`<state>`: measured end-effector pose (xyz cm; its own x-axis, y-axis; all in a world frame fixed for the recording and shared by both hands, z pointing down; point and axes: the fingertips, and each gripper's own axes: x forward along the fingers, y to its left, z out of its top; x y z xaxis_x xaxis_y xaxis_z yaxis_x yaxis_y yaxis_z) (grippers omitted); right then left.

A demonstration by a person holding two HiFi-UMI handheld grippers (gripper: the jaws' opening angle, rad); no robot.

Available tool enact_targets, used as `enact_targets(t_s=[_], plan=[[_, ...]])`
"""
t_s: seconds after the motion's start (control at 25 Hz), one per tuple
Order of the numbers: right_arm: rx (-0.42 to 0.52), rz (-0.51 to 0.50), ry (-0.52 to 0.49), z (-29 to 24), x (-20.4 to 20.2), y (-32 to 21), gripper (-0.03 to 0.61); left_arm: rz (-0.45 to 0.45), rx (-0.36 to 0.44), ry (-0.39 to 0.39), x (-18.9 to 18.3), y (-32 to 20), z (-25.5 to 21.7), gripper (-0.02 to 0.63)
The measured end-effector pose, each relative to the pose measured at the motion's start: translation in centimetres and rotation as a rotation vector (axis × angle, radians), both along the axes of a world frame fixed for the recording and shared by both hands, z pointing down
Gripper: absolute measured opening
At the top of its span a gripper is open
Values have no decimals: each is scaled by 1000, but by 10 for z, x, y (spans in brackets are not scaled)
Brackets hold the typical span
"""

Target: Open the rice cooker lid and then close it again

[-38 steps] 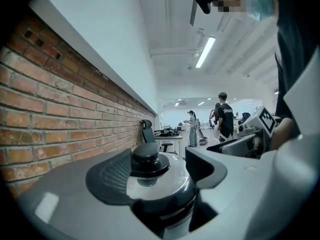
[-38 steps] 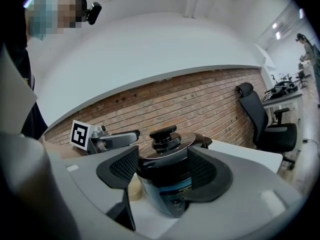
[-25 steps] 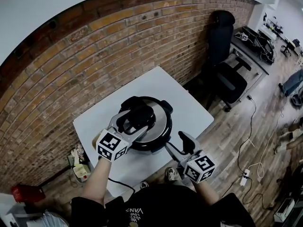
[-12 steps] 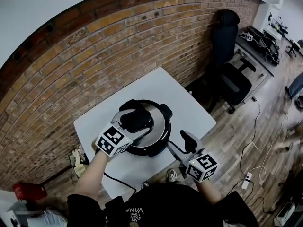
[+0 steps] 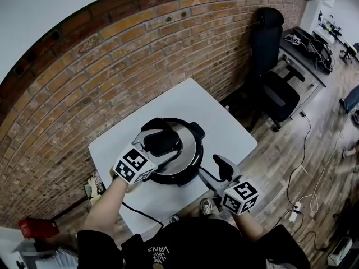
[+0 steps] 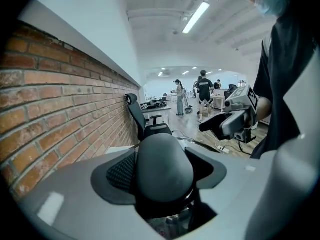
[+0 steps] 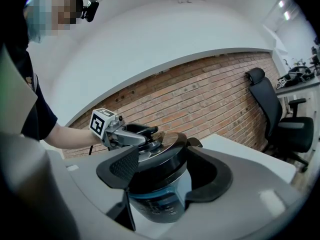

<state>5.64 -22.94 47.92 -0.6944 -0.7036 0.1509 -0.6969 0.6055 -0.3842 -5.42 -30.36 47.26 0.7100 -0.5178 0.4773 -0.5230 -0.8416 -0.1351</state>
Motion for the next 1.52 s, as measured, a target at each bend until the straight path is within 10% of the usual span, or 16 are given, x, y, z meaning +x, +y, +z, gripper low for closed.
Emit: enact_targets(t_s=[0.68, 1.52], plan=[[-11, 137, -2, 3, 22, 18, 295, 102, 6, -10, -1, 3, -1, 295], [-19, 356, 43, 7, 40, 66, 295, 555, 17, 4, 6, 17, -3, 295]])
